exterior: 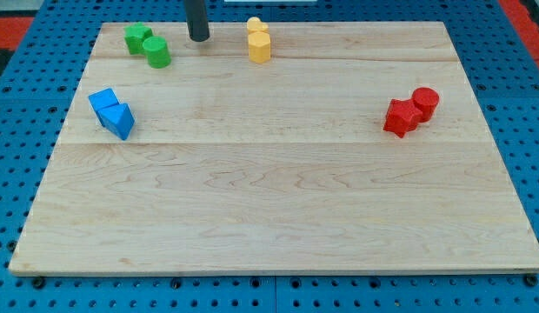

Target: Place the yellow heart to the top left of the red star

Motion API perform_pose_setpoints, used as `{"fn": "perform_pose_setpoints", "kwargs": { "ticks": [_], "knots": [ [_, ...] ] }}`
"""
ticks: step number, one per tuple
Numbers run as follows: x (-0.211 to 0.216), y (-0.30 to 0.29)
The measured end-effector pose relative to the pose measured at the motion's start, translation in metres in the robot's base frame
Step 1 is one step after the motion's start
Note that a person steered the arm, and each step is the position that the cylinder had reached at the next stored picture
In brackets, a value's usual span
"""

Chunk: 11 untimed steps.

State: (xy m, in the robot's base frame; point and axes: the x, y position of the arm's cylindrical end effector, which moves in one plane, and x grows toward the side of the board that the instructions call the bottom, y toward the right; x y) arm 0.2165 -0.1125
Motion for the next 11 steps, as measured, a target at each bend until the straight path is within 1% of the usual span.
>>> {"fn": "perform_pose_setpoints", "kwargs": {
  "ticks": [1,3,4,6,7,8,9,10,11],
  "knots": [
    [-0.003,0.040],
    [-0.005,0.047],
    [-0.005,0.070],
    [-0.005,0.077],
    [-0.005,0.102],
    [-0.009,0.102],
    [-0.025,0.103],
    [-0.023,0.111],
    [-0.024,0.131]
  ]
}}
